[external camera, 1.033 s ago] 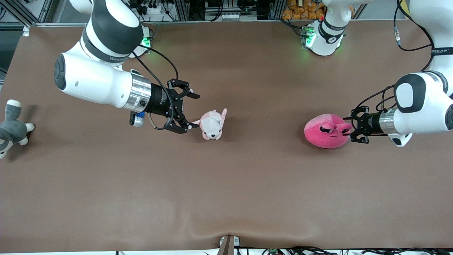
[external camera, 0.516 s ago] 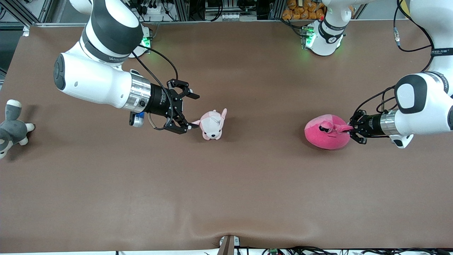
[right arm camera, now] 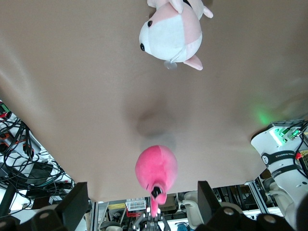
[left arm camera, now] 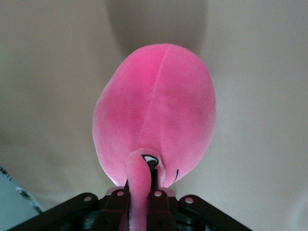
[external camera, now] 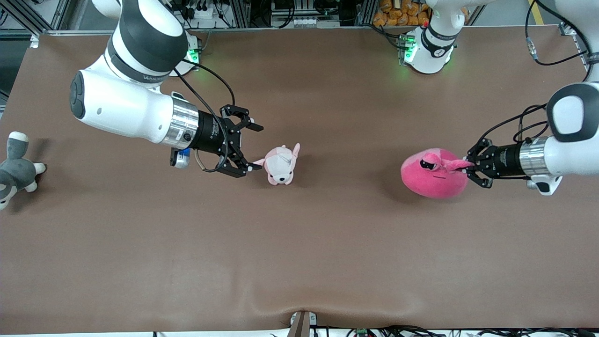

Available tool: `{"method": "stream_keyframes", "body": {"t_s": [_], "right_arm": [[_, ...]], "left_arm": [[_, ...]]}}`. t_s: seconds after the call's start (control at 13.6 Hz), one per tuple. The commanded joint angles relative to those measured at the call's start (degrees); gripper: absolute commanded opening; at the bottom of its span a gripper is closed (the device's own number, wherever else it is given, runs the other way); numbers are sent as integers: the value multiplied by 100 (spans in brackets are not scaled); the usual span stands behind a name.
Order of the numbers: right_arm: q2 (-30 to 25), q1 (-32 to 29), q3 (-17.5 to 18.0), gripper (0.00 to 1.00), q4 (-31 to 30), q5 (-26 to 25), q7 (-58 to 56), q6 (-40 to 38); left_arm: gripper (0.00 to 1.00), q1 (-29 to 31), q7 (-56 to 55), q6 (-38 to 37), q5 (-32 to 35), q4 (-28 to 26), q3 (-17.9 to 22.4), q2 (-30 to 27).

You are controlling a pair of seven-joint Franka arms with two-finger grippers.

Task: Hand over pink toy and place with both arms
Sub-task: 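Grasp the pink plush tail with the left gripper and lift it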

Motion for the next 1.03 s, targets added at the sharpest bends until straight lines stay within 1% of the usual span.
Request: {"method": "stream_keyframes", "body": {"t_s": [0.0,0.15,0.37,0.52,0.74,0.96], "right_arm": [[20,-11,-18,100,84,88,125,-19],[29,24,-18,100,84,79,125,-10],[29,33,-18,100,85,79,125,7],[38,50,-9,100,93,88,168,16],[116,191,-9,100,128,79,449,34],[169,480,-9,100,146,71,494,16]], "left_arm": [[0,-98,-857,-424,1,654,-404,-66],[0,-185,-1227,-617,456,962,-738,-75],[0,-230,-2096,-662,529,1261,-1327,-66],[0,-317,-2571,-662,520,1350,-1670,-48],[0,-817,-3388,-627,494,1665,-1742,-4],[0,-1397,-4250,-207,467,1754,-1742,48]]}}
